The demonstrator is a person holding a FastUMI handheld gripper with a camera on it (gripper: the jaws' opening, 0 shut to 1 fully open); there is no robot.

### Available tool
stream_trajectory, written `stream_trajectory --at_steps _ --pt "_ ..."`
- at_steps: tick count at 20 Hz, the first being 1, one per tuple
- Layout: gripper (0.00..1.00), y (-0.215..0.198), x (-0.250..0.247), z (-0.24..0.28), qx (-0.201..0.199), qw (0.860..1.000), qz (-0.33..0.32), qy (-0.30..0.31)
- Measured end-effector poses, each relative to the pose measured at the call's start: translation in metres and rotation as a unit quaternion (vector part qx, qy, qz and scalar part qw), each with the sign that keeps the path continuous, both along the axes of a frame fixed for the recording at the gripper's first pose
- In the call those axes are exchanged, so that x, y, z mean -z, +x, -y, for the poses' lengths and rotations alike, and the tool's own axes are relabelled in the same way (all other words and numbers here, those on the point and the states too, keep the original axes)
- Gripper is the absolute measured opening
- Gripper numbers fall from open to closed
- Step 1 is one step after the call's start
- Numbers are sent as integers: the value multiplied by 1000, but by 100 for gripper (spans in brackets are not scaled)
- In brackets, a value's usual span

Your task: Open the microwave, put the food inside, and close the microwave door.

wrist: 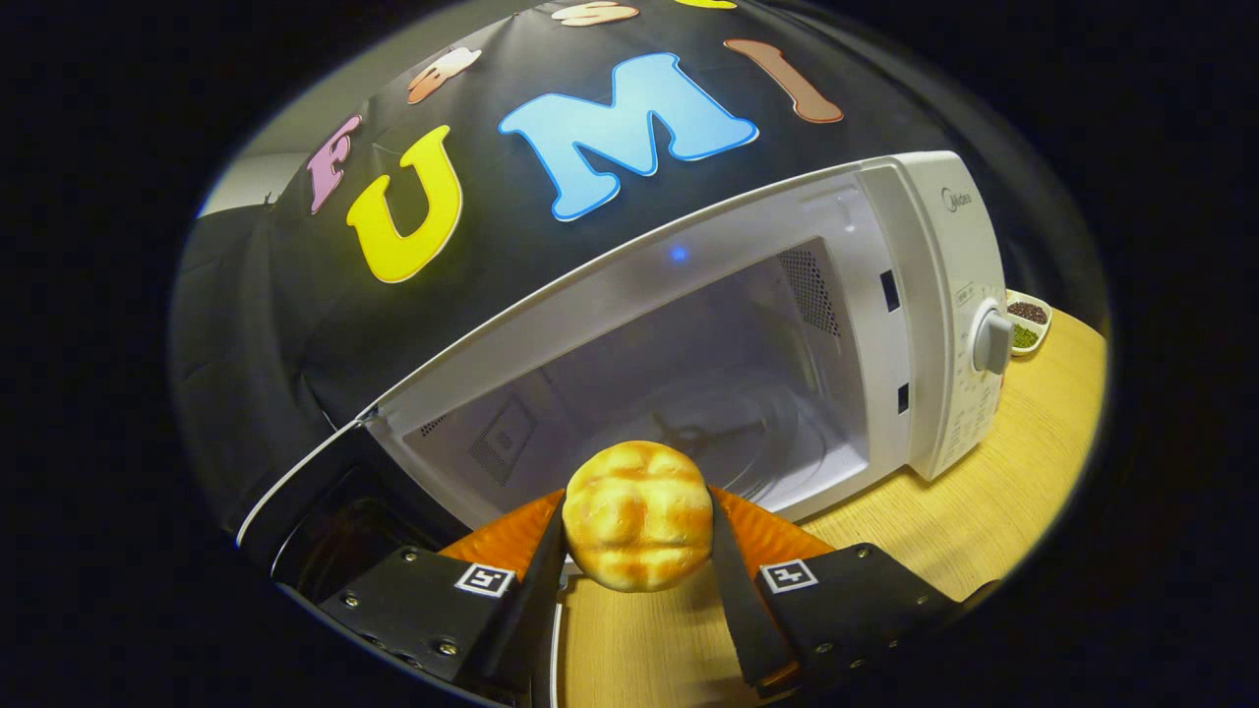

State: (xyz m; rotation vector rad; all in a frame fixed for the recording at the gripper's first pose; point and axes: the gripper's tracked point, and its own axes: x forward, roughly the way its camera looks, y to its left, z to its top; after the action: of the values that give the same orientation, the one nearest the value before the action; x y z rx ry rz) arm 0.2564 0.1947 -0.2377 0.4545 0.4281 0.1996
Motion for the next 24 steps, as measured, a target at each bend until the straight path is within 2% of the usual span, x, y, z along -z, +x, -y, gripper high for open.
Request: stream_trajectory --at_steps 6,13,18,20,24 --pt "76 34 21 0 22 999 -16 22" --pt "79 57 48 0 37 999 -34 17" --pt "89 60 49 -1 39 999 -27 6" --pt "97 59 48 -1 39 999 -28 -2" --pt "98 50 34 1 32 999 -17 -20"
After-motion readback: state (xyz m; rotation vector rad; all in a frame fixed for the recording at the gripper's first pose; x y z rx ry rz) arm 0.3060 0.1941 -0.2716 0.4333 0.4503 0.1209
